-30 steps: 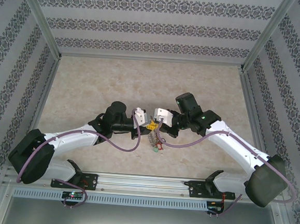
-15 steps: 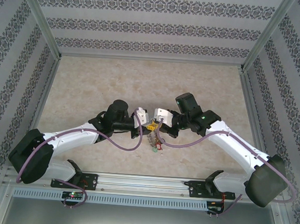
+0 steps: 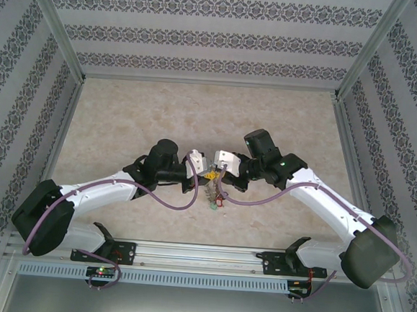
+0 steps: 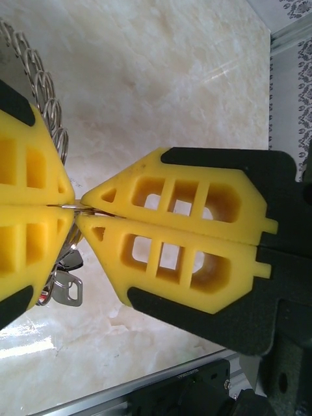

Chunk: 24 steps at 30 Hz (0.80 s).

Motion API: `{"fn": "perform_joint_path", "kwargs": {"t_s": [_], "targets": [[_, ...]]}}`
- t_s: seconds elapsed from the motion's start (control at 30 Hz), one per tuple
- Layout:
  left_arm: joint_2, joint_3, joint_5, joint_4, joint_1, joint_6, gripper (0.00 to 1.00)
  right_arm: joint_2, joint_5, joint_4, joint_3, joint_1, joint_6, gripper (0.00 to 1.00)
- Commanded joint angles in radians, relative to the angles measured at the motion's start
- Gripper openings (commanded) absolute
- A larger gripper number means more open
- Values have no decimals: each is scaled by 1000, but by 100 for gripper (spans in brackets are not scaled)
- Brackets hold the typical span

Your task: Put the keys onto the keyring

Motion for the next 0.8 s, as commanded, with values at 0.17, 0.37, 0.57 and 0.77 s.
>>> {"fn": "perform_joint_path", "kwargs": {"t_s": [0.17, 0.37, 0.57, 0.77], "targets": [[-8, -95, 40, 348, 0, -171, 0, -76, -122, 114, -90, -45, 85, 14], [11, -121, 79, 514, 1, -251, 0, -80, -184, 188, -143, -84, 138, 18], [5, -122, 83, 519, 1, -259, 0, -91, -248, 235, -164, -111, 180, 18], [7, -140, 67, 598, 1, -297, 0, -83, -126, 208, -173, -114, 176, 17]]}}
